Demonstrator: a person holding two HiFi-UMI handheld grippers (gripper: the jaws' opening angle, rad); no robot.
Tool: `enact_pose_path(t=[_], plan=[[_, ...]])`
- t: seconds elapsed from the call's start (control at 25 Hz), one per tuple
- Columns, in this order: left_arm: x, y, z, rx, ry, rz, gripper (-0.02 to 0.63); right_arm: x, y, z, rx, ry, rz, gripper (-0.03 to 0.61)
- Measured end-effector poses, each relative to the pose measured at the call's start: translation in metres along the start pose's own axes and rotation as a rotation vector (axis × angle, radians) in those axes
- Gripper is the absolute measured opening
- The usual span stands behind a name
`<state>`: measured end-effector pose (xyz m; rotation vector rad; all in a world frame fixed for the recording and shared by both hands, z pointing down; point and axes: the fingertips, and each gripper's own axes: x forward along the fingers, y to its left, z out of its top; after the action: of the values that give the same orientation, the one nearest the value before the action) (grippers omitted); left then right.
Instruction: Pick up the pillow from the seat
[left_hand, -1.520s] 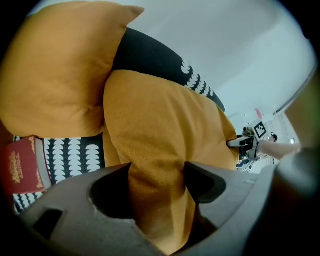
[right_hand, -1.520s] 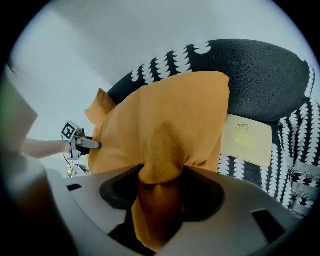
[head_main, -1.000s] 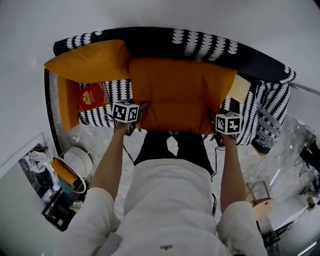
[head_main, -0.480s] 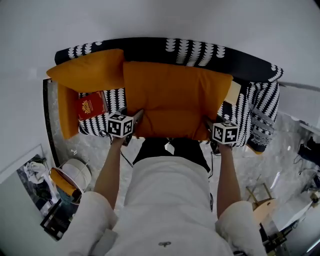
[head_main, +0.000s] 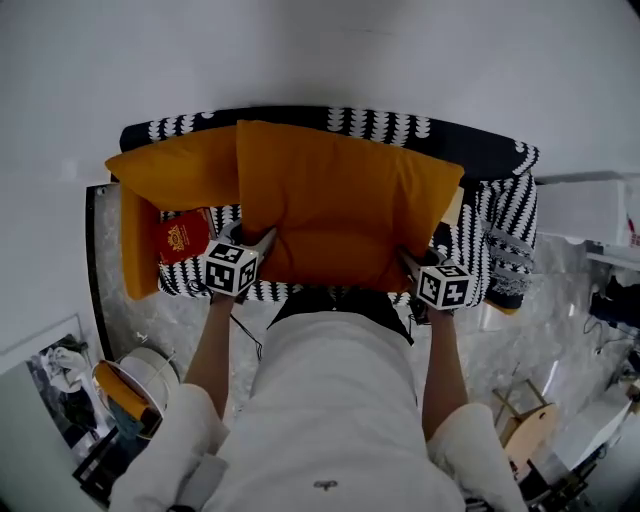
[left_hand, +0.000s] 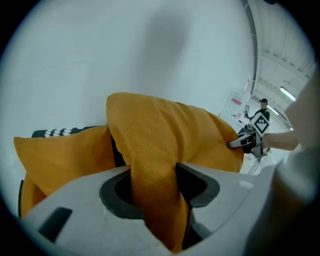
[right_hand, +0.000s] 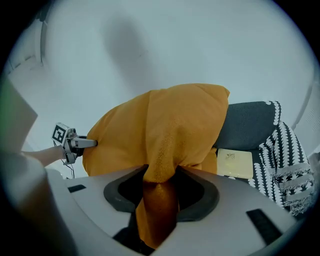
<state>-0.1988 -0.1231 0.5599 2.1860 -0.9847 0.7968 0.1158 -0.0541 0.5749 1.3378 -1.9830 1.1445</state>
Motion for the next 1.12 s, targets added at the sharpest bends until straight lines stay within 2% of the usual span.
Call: enact_pose_path(t=[0.24, 0.64, 0.88, 1.12], plan=[[-0.031, -0.002, 0.005, 0.003, -0.025, 0.006, 0.202, -0.02, 0.023, 0.007, -0.003, -0.045, -0.01, 0.166], [-0.064, -0.029, -0.012, -0.005, -0.047, 0.026, 0.202, -0.055, 0.035, -0.009, -0.014, -0.089, 0.023, 0.161], [-0.073, -0.064, -0.012, -0.007, -0.056, 0.058, 0.202, -0.083, 0.021, -0.016, -0.031, -0.104, 0.044, 0.158], [-0.062, -0.132, -0.012, -0.009, -0.094, 0.07, 0.202, -0.131, -0.025, -0.029, -0.048, -0.131, 0.024, 0.155]])
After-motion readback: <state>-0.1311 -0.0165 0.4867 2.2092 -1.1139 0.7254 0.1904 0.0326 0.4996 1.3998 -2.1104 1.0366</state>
